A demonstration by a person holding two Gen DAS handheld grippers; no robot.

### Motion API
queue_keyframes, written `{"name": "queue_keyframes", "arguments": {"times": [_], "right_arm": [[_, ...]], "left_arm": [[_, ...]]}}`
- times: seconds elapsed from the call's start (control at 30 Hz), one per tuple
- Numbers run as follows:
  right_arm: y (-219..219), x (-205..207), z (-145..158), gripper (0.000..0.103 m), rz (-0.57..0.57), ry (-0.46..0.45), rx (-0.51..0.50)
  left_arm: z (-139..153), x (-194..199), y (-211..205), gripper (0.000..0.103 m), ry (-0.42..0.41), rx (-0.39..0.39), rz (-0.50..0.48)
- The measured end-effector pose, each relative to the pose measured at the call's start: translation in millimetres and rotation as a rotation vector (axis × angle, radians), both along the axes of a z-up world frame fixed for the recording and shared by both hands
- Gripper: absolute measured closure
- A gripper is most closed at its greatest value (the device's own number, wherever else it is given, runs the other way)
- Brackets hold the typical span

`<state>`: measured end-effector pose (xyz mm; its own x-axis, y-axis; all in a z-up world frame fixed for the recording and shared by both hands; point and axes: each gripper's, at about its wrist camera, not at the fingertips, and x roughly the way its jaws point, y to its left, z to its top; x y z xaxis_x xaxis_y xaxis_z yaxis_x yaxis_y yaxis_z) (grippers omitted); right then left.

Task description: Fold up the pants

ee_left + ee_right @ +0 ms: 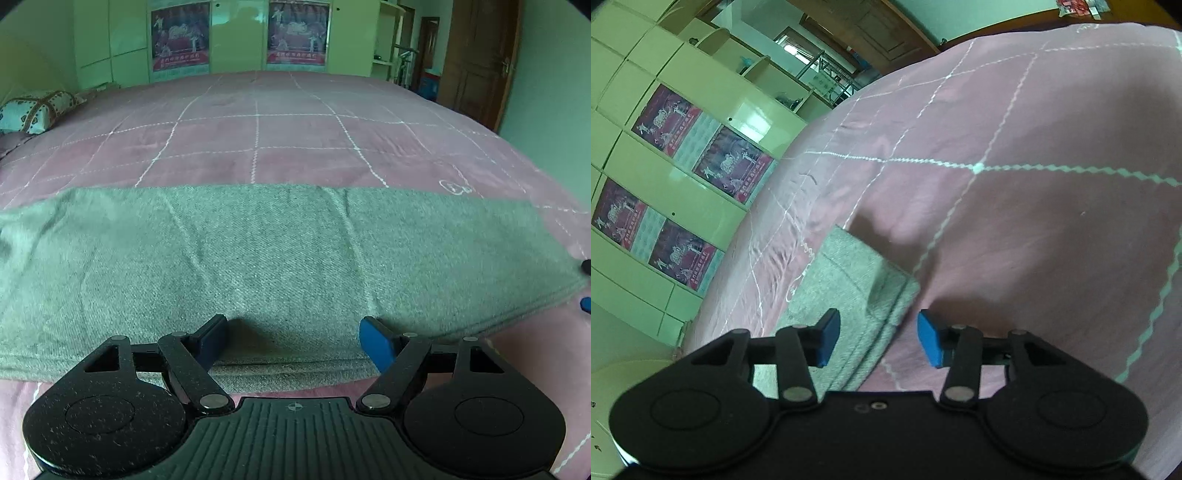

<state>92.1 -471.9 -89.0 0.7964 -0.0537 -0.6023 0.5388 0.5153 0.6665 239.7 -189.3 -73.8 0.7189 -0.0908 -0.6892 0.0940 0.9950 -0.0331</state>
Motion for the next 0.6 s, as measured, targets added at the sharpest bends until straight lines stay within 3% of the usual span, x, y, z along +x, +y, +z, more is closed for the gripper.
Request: {"name": "queue_keyframes", "arguments": {"times": [0.07, 0.2, 0.33, 0.4, 0.47, 0.6], "right_arm": [[-2, -2, -1, 0.068, -0.015, -0.013, 0.006], [-8, 3, -7, 0.079, -0.023, -0.019, 0.041], [-9, 12, -11, 0.080, 0.003, -0.007, 0.070], [-8, 15, -12, 0.082, 0.008, 0.006, 0.064], [-8, 18, -14, 0.091, 0.007, 0.033, 0.052], [0, 23, -5, 0.092, 0.031, 0.057, -0.029]], "left_arm": [[-2, -4, -3, 0.025, -0.003, 0.032, -0.014], [-2, -2, 0, 0.024, 0.003, 0.015, 0.000], [-5, -1, 3, 0.024, -0.004, 0.011, 0.008], [-7, 0, 3, 0.024, -0.008, 0.020, 0.012], [-10, 2, 1, 0.023, -0.006, 0.045, 0.015], [-12, 7, -4, 0.022, -0.002, 0.087, 0.012]]}}
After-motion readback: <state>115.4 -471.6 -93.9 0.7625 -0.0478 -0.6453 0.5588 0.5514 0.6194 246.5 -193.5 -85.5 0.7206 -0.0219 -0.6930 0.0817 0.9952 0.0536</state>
